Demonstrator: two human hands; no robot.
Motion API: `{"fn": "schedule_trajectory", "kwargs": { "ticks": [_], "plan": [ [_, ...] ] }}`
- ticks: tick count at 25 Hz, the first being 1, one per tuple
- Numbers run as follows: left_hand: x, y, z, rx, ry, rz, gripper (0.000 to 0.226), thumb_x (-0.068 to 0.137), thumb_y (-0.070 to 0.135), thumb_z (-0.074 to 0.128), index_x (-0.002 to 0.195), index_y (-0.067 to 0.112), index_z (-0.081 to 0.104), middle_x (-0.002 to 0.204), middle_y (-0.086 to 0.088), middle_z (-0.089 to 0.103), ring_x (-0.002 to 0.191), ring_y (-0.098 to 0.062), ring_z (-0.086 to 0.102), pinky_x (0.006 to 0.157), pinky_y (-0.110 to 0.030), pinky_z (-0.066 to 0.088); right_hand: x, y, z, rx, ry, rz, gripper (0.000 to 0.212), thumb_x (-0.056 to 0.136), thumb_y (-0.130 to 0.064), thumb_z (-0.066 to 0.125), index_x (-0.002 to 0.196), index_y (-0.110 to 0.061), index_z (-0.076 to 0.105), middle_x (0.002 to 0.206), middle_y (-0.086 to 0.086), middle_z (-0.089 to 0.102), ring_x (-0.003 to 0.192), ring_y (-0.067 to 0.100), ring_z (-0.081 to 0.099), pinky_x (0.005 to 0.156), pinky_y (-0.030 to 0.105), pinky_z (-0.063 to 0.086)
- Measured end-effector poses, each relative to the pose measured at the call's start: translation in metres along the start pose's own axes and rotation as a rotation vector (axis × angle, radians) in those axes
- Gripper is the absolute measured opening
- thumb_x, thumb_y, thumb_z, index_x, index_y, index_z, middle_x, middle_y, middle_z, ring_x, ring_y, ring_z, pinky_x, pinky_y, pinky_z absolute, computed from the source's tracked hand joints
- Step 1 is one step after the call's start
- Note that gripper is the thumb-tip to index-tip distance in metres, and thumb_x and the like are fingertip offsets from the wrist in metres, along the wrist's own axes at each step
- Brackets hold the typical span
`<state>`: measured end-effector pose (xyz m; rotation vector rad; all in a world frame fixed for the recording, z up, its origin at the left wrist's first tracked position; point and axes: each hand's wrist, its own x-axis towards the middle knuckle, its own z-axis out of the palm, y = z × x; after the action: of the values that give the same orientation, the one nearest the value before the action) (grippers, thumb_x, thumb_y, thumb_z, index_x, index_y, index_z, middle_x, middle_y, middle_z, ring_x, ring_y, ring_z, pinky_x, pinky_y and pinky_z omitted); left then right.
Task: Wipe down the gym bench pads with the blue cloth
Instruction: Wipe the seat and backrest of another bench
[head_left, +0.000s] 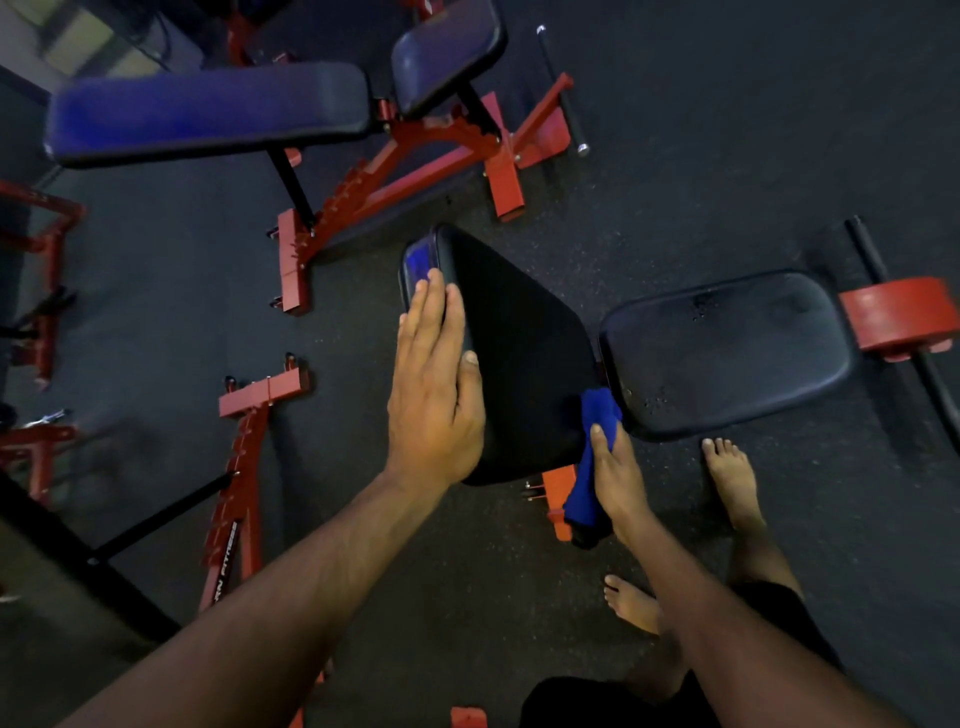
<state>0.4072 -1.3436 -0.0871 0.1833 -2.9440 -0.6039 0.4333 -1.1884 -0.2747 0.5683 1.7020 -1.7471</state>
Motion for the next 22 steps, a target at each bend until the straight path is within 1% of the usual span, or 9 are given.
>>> {"fn": "schedule_trajectory", "kwargs": {
  "ticks": [1,2,4,6,10,12,15,18,22],
  "plan": [
    [0.002,0.0,0.0,-0.001,0.001,0.005,0.059,0.104,0.023,0.031,0.16,0.004,0.024,0.17,-0.01,0.017,0.159,-0.016,0.009,0.13,-0.035,0.003,-0.013,-0.001,0.002,0.035,-0.006,0.017,0.03,0.107,-0.038,0.037,0.136,-0.033,0.043,0.118,-0.003,0.06,0.103,0.005,0.061,0.09,0.011,0.045],
    [0.003,-0.001,0.001,0.002,0.002,0.005,0.059,0.104,0.022,0.031,0.16,0.003,0.024,0.17,-0.011,0.017,0.159,-0.017,0.009,0.13,-0.035,0.003,-0.023,-0.003,0.005,0.053,-0.02,0.012,0.034,0.106,-0.04,0.037,0.138,-0.032,0.043,0.123,-0.006,0.059,0.108,0.001,0.059,0.094,0.009,0.043],
    [0.002,-0.002,0.001,0.011,-0.001,-0.001,0.059,0.104,0.022,0.031,0.16,0.003,0.024,0.17,-0.011,0.017,0.159,-0.017,0.009,0.129,-0.034,0.002,-0.026,-0.01,0.013,0.036,-0.03,-0.079,0.05,0.102,-0.05,0.037,0.148,-0.03,0.04,0.149,-0.006,0.046,0.136,0.007,0.043,0.116,0.029,0.031],
    [0.002,-0.001,0.001,0.007,-0.006,-0.004,0.06,0.104,0.022,0.031,0.16,0.003,0.023,0.17,-0.01,0.016,0.159,-0.017,0.009,0.129,-0.034,0.002,-0.011,-0.022,0.014,-0.005,-0.055,-0.166,0.052,0.103,-0.049,0.037,0.151,-0.03,0.036,0.157,-0.008,0.036,0.144,0.009,0.031,0.12,0.036,0.023],
    [0.002,0.002,-0.001,0.037,-0.04,-0.024,0.063,0.104,0.027,0.03,0.161,0.004,0.019,0.171,-0.009,0.011,0.159,-0.015,0.004,0.129,-0.033,0.0,0.021,-0.014,0.001,-0.08,-0.096,-0.143,0.053,0.103,-0.051,0.034,0.151,-0.028,0.037,0.152,-0.001,0.043,0.138,0.017,0.042,0.116,0.039,0.03],
    [0.005,0.008,-0.006,0.074,-0.126,-0.042,0.068,0.105,0.04,0.026,0.163,0.009,0.011,0.172,-0.005,0.001,0.158,-0.011,-0.005,0.128,-0.031,-0.004,0.018,0.007,-0.013,-0.065,-0.09,-0.038,0.047,0.105,-0.044,0.036,0.149,-0.028,0.039,0.146,0.003,0.051,0.129,0.02,0.05,0.111,0.038,0.036],
    [0.022,0.011,-0.014,0.164,-0.224,-0.102,0.073,0.105,0.056,0.02,0.163,0.016,0.002,0.172,0.001,-0.009,0.152,-0.001,-0.017,0.125,-0.024,-0.01,0.023,0.011,-0.036,-0.091,-0.043,-0.079,0.042,0.104,-0.045,0.038,0.141,-0.027,0.048,0.132,0.004,0.061,0.119,0.024,0.058,0.106,0.048,0.042],
    [0.042,0.012,-0.008,0.191,-0.148,-0.128,0.068,0.108,0.046,0.027,0.163,0.013,0.006,0.172,-0.003,-0.004,0.156,-0.007,-0.012,0.129,-0.035,-0.003,0.071,-0.007,-0.05,-0.127,0.054,-0.141,0.047,0.104,-0.042,0.038,0.144,-0.019,0.046,0.143,0.008,0.054,0.131,0.026,0.05,0.112,0.045,0.036],
    [0.046,0.01,-0.002,0.269,-0.127,-0.105,0.065,0.11,0.038,0.03,0.163,0.007,0.011,0.172,-0.008,-0.001,0.159,-0.017,-0.007,0.129,-0.046,0.005,0.142,-0.048,-0.007,-0.185,-0.079,-0.135,0.052,0.106,-0.036,0.039,0.153,-0.015,0.035,0.158,0.005,0.036,0.145,0.019,0.033,0.12,0.035,0.023]
  ]
}}
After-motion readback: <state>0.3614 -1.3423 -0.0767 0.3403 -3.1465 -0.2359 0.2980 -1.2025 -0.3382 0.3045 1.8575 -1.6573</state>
